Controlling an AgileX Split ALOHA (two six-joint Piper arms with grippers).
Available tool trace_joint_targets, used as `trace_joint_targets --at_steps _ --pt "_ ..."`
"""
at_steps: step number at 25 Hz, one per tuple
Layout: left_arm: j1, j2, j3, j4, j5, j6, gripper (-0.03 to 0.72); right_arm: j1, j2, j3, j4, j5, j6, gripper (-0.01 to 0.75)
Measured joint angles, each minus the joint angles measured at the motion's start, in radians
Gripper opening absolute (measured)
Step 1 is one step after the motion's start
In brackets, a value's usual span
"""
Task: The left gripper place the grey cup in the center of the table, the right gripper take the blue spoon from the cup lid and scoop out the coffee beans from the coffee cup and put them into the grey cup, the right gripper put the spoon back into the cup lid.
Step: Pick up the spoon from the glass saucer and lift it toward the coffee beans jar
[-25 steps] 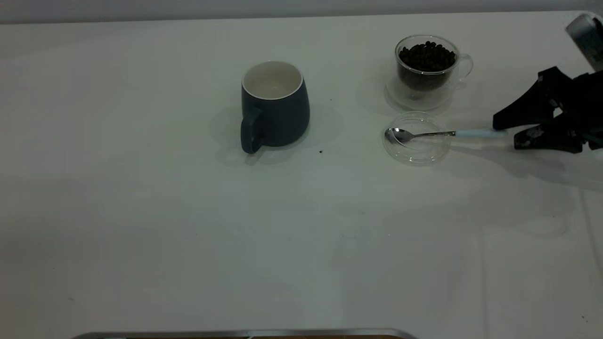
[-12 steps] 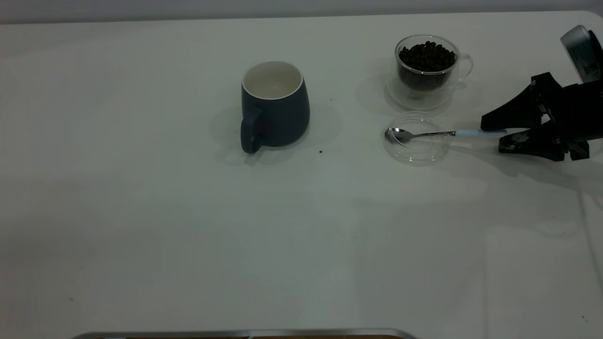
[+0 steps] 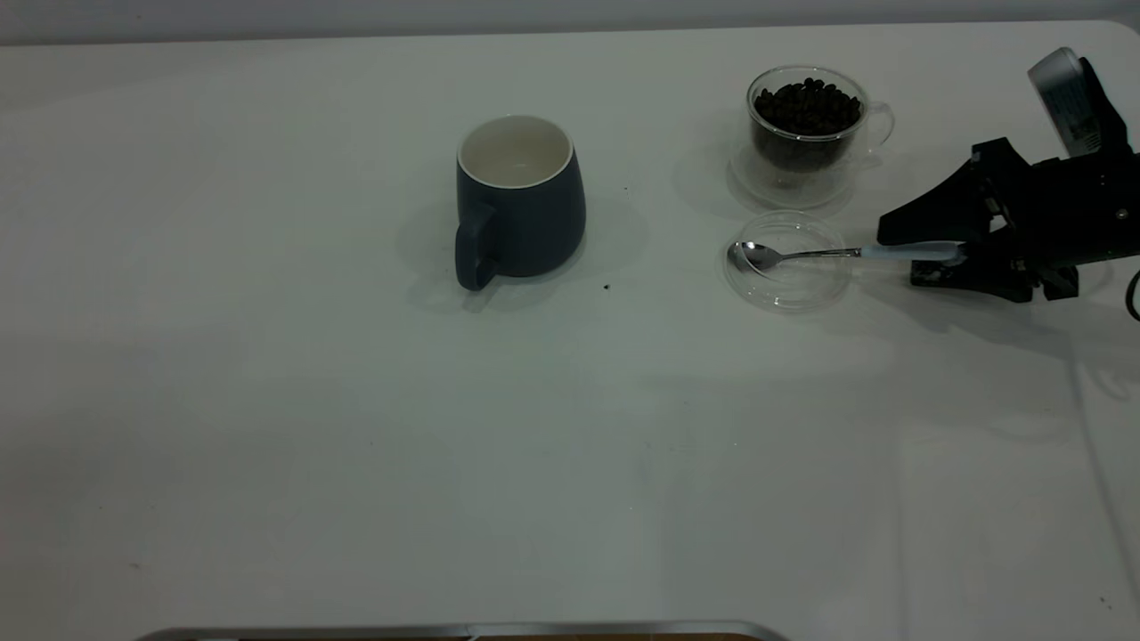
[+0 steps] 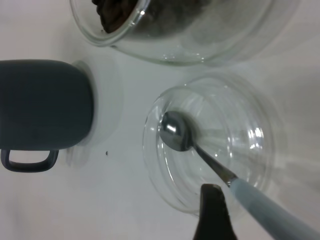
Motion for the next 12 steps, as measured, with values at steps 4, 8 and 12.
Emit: trace_joint_targets --at_steps 4,8,12 --pt "0.0 0.0 0.0 0.0 0.0 0.0 0.567 0.003 0.002 0.0 0.002 0.002 -0.002 0.56" --pt "0.0 0.0 0.0 0.0 0.0 0.0 0.567 0.003 0.002 0.0 0.003 0.002 -0.002 0.495" --pt "0.0 0.0 0.0 0.0 0.0 0.001 0.567 0.003 0.002 0.0 -0.005 0.004 -0.003 0.379"
